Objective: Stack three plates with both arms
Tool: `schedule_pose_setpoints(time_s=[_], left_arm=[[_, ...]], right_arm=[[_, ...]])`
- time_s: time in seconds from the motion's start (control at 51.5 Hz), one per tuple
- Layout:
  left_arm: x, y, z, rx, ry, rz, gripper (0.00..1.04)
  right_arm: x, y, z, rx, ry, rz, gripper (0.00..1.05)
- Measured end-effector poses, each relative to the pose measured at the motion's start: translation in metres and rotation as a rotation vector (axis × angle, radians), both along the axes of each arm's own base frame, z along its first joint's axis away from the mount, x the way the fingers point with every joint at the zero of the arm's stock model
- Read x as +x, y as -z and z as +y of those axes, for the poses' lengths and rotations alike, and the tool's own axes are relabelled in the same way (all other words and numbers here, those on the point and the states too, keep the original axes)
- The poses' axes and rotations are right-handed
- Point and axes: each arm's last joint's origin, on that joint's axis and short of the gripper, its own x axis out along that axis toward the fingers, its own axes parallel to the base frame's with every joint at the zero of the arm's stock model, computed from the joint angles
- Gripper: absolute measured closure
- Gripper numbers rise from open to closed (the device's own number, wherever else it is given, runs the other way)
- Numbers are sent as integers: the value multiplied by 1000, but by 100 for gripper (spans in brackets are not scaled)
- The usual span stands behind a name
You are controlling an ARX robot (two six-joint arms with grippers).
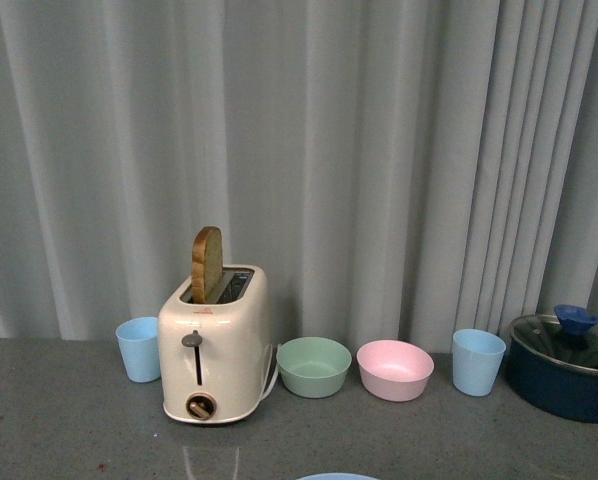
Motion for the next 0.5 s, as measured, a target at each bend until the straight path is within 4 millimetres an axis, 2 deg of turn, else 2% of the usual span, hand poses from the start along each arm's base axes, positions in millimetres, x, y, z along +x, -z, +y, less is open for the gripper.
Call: schedule_pose_setpoints(time_s=[0.097, 0.175, 0.252, 0.369, 0.504], left_arm=[[0, 0, 0, 0, 0, 0, 7], [0, 0, 0, 0, 0, 0, 7], [0, 0, 0, 0, 0, 0, 7], [0, 0, 0, 0, 0, 0, 7], [0, 0, 0, 0, 0, 0, 7]], right_arm=[[-23, 4, 0, -14, -2, -4, 70], [-32, 6, 0, -20, -2, -40, 83], [-38, 10, 0, -26, -2, -59, 102], [-44, 23, 0, -27, -2, -39, 102], [-49, 28, 0, -27, -2, -46, 102]])
